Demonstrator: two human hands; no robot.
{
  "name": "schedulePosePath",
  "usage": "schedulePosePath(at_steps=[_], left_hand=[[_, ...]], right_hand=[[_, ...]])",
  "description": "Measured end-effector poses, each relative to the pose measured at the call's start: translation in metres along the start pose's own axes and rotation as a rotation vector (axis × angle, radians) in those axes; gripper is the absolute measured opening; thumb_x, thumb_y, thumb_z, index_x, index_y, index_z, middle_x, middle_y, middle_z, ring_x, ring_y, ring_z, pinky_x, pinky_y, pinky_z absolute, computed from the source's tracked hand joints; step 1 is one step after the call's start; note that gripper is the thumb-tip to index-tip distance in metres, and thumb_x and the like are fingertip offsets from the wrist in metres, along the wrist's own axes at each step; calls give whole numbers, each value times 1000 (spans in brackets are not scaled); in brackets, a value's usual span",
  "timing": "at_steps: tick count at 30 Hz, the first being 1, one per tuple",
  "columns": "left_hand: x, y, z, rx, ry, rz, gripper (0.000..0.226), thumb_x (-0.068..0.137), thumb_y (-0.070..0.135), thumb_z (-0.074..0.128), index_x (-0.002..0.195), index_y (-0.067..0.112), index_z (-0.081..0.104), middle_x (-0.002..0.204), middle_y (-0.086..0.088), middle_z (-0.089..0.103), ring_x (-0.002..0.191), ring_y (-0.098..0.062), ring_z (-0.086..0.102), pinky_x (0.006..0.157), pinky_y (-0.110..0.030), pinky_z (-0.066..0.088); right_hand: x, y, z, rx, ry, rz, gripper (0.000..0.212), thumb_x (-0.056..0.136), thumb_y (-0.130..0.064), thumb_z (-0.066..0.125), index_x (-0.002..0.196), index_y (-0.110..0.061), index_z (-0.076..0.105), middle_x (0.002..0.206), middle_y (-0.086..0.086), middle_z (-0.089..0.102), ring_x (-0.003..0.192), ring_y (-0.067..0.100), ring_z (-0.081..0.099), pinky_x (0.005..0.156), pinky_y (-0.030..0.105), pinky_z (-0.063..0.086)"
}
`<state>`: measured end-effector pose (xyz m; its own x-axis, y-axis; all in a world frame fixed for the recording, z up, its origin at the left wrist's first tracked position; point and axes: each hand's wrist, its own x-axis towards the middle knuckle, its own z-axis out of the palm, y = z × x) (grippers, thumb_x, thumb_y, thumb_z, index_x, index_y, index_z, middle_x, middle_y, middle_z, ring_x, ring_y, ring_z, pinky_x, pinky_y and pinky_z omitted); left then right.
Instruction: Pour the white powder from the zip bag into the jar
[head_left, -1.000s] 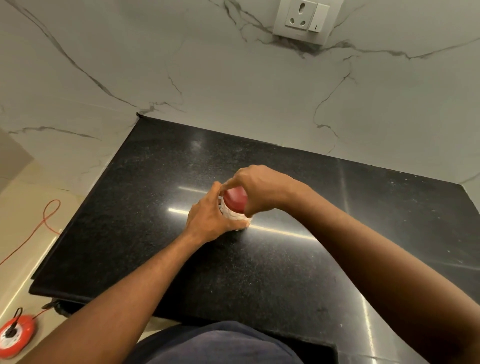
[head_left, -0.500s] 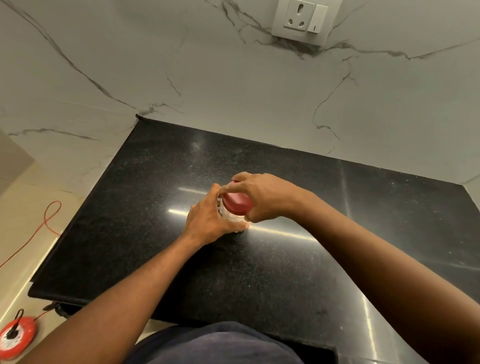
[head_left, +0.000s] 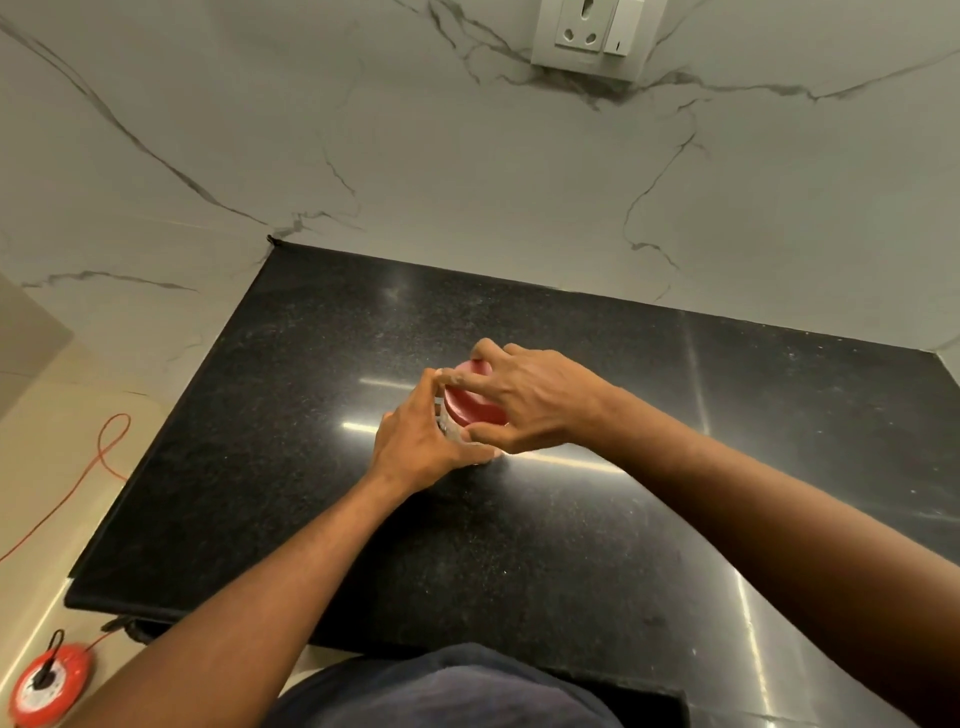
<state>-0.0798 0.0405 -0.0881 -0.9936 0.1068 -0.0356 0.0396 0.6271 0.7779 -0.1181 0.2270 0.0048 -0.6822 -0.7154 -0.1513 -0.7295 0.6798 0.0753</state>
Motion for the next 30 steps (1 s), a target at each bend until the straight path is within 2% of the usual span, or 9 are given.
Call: schedulePosePath(at_steps=[5, 12, 15, 18, 19, 21, 23, 27, 30], left_hand=[[-2, 6, 4, 16, 12, -7, 83, 49, 72, 91, 106, 39, 41, 96, 25, 63, 91, -12, 69, 79, -41, 57], [-1, 4, 4, 0, 4, -18, 83, 45, 72, 91, 100, 41, 36, 94, 20, 68, 86, -10, 70, 69, -37, 56], [-2, 0, 4, -81, -33, -11, 85, 48, 68, 94, 110, 44, 42, 107, 19, 69, 95, -5, 70, 72, -32, 59], [-4, -5, 3, -190, -88, 16, 92, 55, 61, 96, 129, 42, 44, 127, 16, 66, 114, -4, 66, 90, -27, 58], [-4, -6, 2, -206, -91, 24, 92, 56, 58, 96, 131, 42, 45, 128, 20, 63, 116, 1, 64, 92, -22, 55], [-3, -8, 1, -221, -89, 39, 90, 58, 52, 95, 133, 42, 47, 126, 28, 60, 115, 15, 57, 89, -9, 47], [4, -9, -3, -227, -87, 42, 90, 61, 42, 98, 137, 41, 49, 125, 28, 59, 114, 18, 55, 86, -5, 44], [36, -4, -22, -205, -66, 55, 94, 66, 32, 99, 146, 32, 49, 130, 19, 60, 115, 6, 58, 90, -11, 43], [71, 4, -38, -188, -36, 69, 93, 69, 17, 97, 149, 21, 50, 138, 2, 64, 122, -11, 60, 99, -24, 50]], right_hand=[[4, 13, 9, 219, 55, 64, 88, 84, -79, 60, 153, -28, 42, 128, 6, 46, 82, 20, 55, 66, 29, 46], [5, -2, 24, 213, 195, 227, 92, 75, -87, 54, 142, -24, 52, 117, 5, 50, 71, 27, 64, 60, 34, 53], [-4, -8, 37, 371, 281, 315, 96, 73, -91, 50, 147, -30, 44, 123, 0, 50, 90, 23, 65, 68, 31, 50], [-21, -17, 62, 690, 295, 429, 114, 70, -88, 66, 160, -37, 19, 148, -3, 47, 126, 17, 56, 98, 37, 49], [-24, -22, 70, 811, 301, 461, 115, 68, -83, 73, 160, -38, 19, 154, -7, 46, 133, 12, 52, 105, 35, 46], [-26, -33, 84, 1029, 369, 504, 105, 67, -71, 84, 152, -44, 30, 146, -25, 50, 129, -6, 52, 109, 27, 47], [-23, -36, 91, 1132, 459, 537, 92, 68, -62, 90, 142, -47, 38, 134, -35, 53, 123, -13, 54, 103, 22, 50], [0, -22, 78, 1138, 605, 561, 87, 67, -68, 88, 139, -41, 47, 125, -38, 58, 119, -13, 58, 92, 7, 48], [28, -6, 63, 1129, 660, 575, 90, 67, -69, 87, 141, -33, 49, 123, -28, 61, 112, -16, 60, 88, 3, 47]])
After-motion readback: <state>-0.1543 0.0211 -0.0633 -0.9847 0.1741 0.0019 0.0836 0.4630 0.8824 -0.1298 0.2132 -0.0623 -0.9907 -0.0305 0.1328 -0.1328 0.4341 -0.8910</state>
